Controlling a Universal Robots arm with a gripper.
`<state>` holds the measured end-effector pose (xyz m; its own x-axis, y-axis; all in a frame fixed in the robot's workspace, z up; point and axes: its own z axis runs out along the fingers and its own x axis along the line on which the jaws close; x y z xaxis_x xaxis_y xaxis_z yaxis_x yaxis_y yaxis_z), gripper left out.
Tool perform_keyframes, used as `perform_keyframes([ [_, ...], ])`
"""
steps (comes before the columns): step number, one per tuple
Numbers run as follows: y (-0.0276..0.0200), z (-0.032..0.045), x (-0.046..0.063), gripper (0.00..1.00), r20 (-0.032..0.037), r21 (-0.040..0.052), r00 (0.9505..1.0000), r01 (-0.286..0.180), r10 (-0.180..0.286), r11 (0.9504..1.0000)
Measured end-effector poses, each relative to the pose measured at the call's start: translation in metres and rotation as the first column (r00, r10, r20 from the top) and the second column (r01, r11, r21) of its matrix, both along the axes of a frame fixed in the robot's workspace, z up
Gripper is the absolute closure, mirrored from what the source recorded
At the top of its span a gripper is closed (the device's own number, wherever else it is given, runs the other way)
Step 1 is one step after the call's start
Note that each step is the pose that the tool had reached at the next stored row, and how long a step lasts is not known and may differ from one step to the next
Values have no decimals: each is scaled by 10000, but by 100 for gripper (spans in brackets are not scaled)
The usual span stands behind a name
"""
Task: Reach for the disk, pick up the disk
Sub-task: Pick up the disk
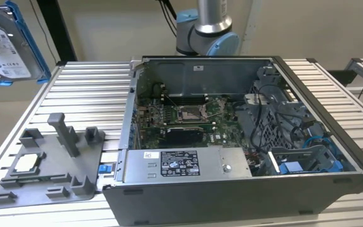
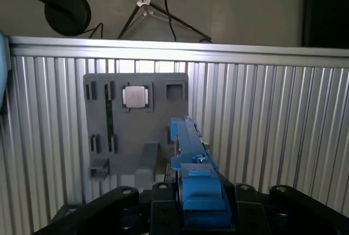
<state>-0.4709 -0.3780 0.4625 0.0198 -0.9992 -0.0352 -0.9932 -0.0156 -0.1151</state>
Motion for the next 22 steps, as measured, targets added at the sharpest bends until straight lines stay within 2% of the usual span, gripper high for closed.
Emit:
perform_keyframes([
  [10,0,322,-1,100,6,1,10000,1,-1,10000],
  [13,0,351,-1,100,7,1,10000,0,0,10000],
  [22,0,357,-1,100,8,1,10000,0,0,10000],
])
